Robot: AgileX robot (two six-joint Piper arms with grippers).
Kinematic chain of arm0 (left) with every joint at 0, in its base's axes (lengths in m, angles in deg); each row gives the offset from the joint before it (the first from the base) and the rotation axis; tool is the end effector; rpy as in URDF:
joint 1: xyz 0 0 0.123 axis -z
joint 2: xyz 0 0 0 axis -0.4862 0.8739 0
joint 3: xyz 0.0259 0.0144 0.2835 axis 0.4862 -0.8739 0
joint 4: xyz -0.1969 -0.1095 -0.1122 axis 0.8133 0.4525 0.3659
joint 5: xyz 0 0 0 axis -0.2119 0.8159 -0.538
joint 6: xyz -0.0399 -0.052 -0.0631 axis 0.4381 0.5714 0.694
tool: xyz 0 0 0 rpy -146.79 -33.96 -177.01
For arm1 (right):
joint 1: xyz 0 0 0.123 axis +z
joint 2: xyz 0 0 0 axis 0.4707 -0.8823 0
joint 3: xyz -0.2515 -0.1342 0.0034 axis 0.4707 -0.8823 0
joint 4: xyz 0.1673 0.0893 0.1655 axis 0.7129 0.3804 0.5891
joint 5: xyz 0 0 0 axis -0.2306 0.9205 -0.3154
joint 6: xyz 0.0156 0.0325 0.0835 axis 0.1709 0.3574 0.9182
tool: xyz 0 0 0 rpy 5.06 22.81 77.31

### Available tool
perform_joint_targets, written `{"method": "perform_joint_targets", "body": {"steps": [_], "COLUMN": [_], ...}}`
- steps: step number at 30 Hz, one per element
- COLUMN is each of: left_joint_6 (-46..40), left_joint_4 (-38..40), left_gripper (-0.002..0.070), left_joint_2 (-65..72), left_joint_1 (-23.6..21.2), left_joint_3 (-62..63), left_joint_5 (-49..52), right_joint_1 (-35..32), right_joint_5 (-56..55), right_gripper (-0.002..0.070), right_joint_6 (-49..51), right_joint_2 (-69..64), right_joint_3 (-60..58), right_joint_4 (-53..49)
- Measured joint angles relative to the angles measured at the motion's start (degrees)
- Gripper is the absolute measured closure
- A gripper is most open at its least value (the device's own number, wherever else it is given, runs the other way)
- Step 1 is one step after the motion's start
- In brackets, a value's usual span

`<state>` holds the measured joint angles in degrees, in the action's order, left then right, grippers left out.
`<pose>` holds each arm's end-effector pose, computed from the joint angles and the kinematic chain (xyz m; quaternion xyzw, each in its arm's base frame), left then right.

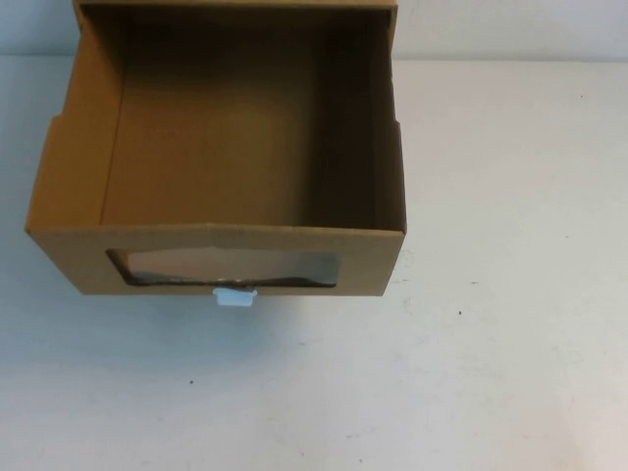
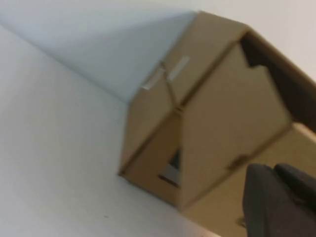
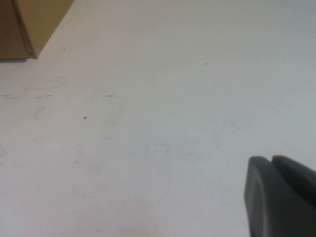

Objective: Close the shoe box

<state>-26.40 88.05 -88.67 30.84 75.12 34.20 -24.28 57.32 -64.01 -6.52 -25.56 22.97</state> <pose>0.0554 -0.0074 0.2080 -0.1788 0.6680 -0.2510 0.6774 0.0529 0.0035 0.1727 -0.0224 0.7999 0.0230 0.5992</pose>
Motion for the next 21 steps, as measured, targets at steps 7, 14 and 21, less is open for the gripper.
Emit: {"method": "perform_joint_targets", "body": {"steps": [7,14,21], "left_joint_6": [-2.83,-14.85,-22.89], "left_joint_4": [-8.45,-10.90,-8.45], "left_gripper": [0.0680,0.0680,0.0680], "left_joint_2": [17.77,44.37,69.21], "left_joint_1": [0.00,0.00,0.00], "left_joint_3": [22.07,52.45,81.65], "left_joint_5": [17.64,32.92,44.10], "right_joint_1": [0.00,0.00,0.00], "right_joint_5": [0.00,0.00,0.00], "right_gripper": [0.0689,0.0689,0.0689], "right_joint_6": [0.00,0.00,0.00], "right_joint_2": [0.04,0.04,0.17], "right_joint_3": [0.00,0.00,0.00], "right_joint_4": [0.00,0.00,0.00]}}
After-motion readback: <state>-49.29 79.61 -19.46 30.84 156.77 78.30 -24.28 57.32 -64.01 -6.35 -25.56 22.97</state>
